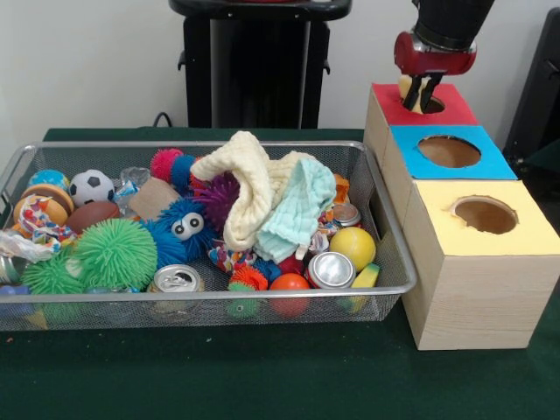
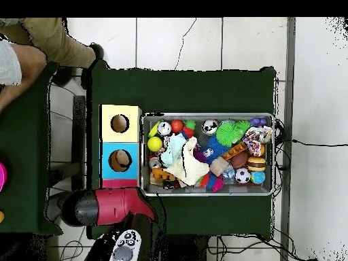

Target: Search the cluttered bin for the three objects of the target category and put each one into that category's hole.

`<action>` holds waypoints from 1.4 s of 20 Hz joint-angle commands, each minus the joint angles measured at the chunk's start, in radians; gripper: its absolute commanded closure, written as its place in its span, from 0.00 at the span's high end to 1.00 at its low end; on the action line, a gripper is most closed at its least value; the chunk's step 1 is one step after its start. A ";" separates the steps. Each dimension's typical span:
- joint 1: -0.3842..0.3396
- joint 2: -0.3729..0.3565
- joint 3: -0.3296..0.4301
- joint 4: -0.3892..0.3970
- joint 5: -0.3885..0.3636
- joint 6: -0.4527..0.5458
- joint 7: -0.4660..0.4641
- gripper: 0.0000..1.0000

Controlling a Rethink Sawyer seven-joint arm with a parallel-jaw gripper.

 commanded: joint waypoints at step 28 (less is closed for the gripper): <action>-0.015 0.069 0.073 -0.052 -0.024 -0.050 0.129 0.00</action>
